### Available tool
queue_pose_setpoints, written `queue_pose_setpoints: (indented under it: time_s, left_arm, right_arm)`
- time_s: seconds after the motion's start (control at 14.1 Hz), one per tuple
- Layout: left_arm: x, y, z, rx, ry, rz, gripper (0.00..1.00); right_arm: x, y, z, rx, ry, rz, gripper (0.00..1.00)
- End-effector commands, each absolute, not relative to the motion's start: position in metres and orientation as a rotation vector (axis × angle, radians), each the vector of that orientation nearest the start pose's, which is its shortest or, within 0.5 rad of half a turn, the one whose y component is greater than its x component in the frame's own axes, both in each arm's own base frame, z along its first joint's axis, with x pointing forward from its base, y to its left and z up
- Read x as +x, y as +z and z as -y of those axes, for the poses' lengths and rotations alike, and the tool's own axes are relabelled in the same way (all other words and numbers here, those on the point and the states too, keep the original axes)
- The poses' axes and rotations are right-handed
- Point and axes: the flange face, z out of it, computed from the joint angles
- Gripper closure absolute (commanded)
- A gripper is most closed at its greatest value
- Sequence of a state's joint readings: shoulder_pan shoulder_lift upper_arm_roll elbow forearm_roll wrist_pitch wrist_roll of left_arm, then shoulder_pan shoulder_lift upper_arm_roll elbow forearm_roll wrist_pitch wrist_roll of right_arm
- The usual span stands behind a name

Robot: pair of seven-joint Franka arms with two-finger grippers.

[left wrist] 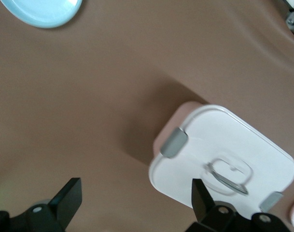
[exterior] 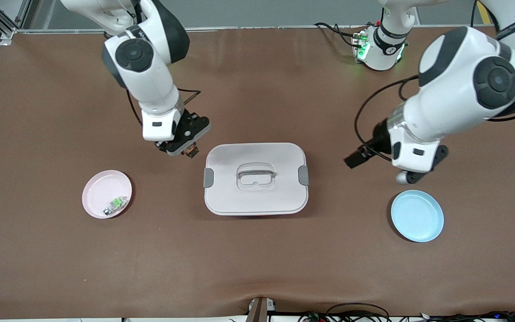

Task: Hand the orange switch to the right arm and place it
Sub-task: 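Carry the switch to the white plate while the left gripper withdraws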

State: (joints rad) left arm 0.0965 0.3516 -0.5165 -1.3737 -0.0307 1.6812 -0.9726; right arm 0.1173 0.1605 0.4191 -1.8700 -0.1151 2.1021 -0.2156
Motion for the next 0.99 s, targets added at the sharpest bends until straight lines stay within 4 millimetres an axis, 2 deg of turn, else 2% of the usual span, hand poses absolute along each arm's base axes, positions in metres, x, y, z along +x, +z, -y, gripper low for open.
queue_pose_setpoints:
  time_s: [0.0,0.14,0.21,0.28,0.5,0.64,0.78,0.92]
  left_arm:
    - [0.620,0.538,0.182,-3.097,0.159,0.829,0.00]
    - [0.624,0.538,0.159,-3.038,0.115,0.808,0.00]
    - [0.624,0.542,0.154,-3.028,0.086,0.763,0.00]
    - [0.623,0.549,0.149,-3.035,0.055,0.690,0.00]
    - [0.628,0.558,0.105,-3.069,0.035,0.531,0.00]
    - [0.631,0.562,0.073,-3.078,0.030,0.458,0.00]
    - [0.631,0.566,0.060,-3.077,0.015,0.291,0.00]
    - [0.629,0.574,0.046,-3.074,-0.003,0.258,0.00]
  right_arm:
    - [0.534,0.441,-0.263,-2.883,-0.091,1.353,1.00]
    - [0.540,0.438,-0.235,-2.858,-0.063,1.416,1.00]
    - [0.543,0.438,-0.219,-2.825,-0.059,1.451,1.00]
    - [0.547,0.436,-0.198,-2.789,-0.047,1.479,1.00]
    - [0.555,0.432,-0.134,-2.703,-0.024,1.613,1.00]
    - [0.550,0.426,-0.107,-2.682,-0.002,1.664,1.00]
    - [0.546,0.415,-0.085,-2.668,0.013,1.689,1.00]
    - [0.541,0.402,-0.071,-2.654,-0.004,1.727,1.00]
